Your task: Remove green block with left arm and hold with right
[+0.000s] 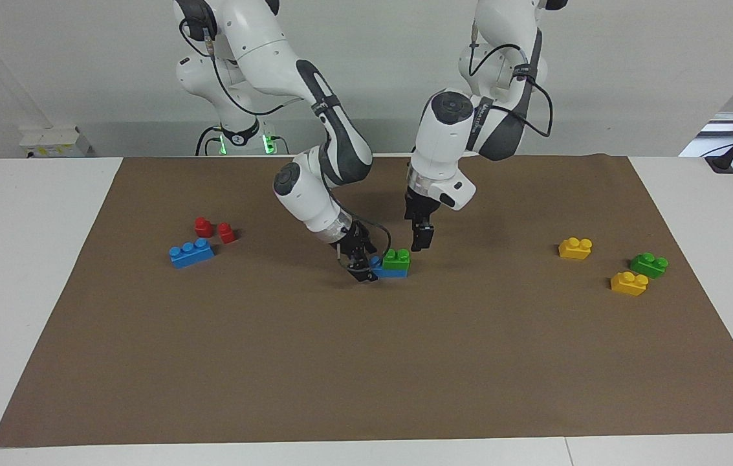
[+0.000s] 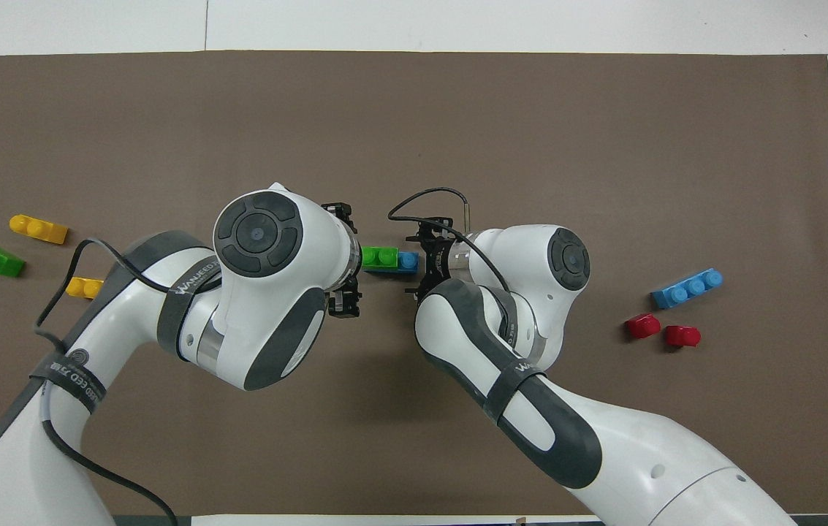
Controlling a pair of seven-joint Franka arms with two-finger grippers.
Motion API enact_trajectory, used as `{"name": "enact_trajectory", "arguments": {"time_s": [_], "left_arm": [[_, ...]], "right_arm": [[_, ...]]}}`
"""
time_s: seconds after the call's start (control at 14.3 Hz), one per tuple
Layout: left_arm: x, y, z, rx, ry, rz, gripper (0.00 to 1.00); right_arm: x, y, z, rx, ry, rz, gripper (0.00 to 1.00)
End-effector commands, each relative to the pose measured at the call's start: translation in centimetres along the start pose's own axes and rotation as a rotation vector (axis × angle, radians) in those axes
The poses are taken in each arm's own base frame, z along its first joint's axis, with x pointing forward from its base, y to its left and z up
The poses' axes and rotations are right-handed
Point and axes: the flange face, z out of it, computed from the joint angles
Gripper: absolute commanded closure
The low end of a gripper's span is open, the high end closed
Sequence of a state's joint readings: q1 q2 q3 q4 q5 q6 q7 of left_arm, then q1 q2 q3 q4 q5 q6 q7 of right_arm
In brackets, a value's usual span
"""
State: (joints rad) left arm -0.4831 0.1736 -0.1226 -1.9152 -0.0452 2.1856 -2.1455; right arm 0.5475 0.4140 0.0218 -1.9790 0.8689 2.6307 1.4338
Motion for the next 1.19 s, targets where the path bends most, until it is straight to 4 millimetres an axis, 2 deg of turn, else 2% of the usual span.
{"name": "enact_trajectory", "arguments": {"time_s": [0.0, 0.07, 0.14, 0.42, 0.77, 0.98, 1.05, 1.12], "left_arm": [[-2.2, 0.0, 2.3, 0.016, 0.000, -0.019, 0.00], [-2.7, 0.2, 3.8, 0.032, 0.009, -0.020, 0.00], [-2.9, 0.3, 4.2, 0.035, 0.011, -0.018, 0.00], [-2.9, 0.7, 4.3, 0.032, 0.008, -0.022, 0.00], [-2.5, 0.3, 6.8, 0.040, 0.037, -0.005, 0.00], [-2.7, -0.2, 7.4, 0.041, 0.040, 0.000, 0.00], [-2.7, -0.2, 7.4, 0.042, 0.041, -0.001, 0.05], [-2.8, -0.2, 7.3, 0.038, 0.041, 0.004, 0.15]], "right_arm": [[0.2, -0.4, 0.3, 0.019, -0.018, 0.013, 0.70], [0.3, -0.5, 0.3, 0.020, -0.018, 0.013, 0.91], [0.2, -0.5, 0.2, 0.021, -0.019, 0.012, 1.00], [0.1, -0.4, 0.3, 0.020, -0.019, 0.005, 1.00], [0.2, -0.5, 0.2, 0.020, -0.020, 0.006, 1.00], [0.2, -0.5, 0.2, 0.021, -0.020, 0.006, 1.00], [0.2, -0.5, 0.2, 0.021, -0.020, 0.006, 1.00], [0.2, -0.5, 0.2, 0.023, -0.020, 0.006, 1.00]]}}
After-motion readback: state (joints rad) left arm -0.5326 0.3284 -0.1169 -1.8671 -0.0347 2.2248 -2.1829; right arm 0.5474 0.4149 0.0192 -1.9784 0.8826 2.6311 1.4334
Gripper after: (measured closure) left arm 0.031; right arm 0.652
